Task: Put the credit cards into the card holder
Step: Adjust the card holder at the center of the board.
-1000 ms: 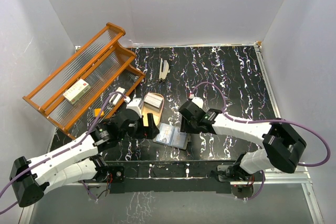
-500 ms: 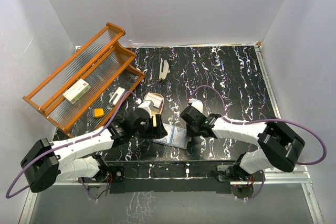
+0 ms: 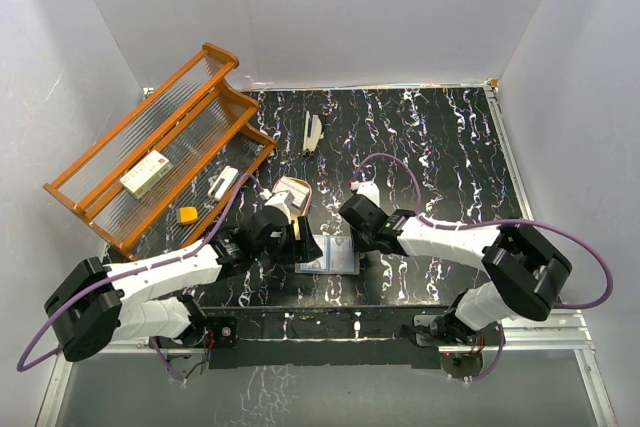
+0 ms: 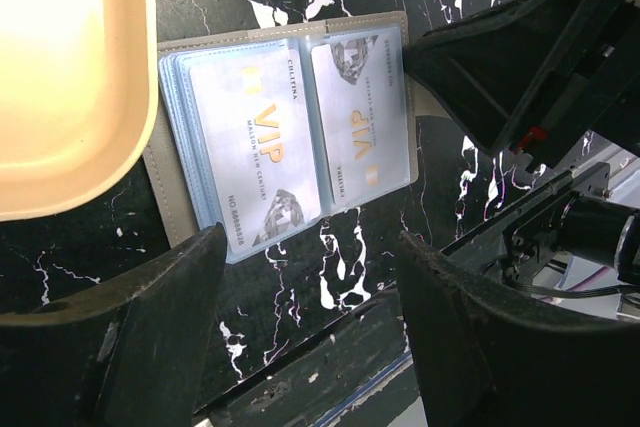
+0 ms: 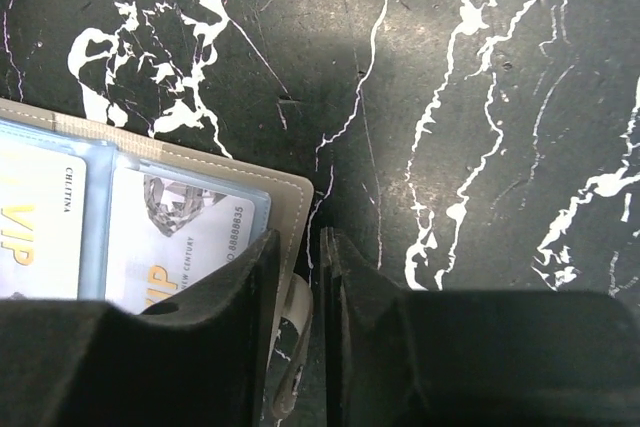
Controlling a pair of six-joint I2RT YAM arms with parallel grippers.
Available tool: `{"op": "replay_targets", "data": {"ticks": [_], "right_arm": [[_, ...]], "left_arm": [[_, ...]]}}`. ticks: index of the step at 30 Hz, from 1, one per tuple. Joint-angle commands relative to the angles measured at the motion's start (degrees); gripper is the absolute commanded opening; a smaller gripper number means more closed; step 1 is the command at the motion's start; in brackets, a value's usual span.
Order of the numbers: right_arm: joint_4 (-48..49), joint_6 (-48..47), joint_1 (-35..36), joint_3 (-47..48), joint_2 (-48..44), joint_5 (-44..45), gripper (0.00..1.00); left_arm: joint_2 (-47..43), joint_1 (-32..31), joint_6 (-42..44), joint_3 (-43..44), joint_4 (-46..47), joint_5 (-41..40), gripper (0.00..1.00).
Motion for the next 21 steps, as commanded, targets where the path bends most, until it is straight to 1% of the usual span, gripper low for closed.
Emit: {"op": "replay_targets", "data": {"ticks": [1,5,9,15,21], "right_arm": [[-6.3,1.7,-0.3,5.3,-3.3,0.5,0.24],[-7.2,4.3,-0.3,6.7,-7.8,-3.0,0.26],[-2.4,6.9,-0.2,6.1,-10.2,-8.9,0.23],[4.9,11.1,1.1,5.5,-7.5,-13.6,0.21],[8.6,12.1,2.2,6.4,-2.4,-14.8,0.18]], "left_arm": [[-2.3,0.2,-0.8,-0.2,-1.1,-0.7,0.66],[-5.3,0.3,-2.0,-0.8,-2.9,-2.8,0.67],[-8.8,0.8,-3.6,-2.6,-1.8,-1.9,0.69],[-13.5,2.7,-4.9,-3.7,-3.7,-0.7,0.70],[-16.3,4.7,-6.1,-5.7,-4.0,0.7,0.70]]}}
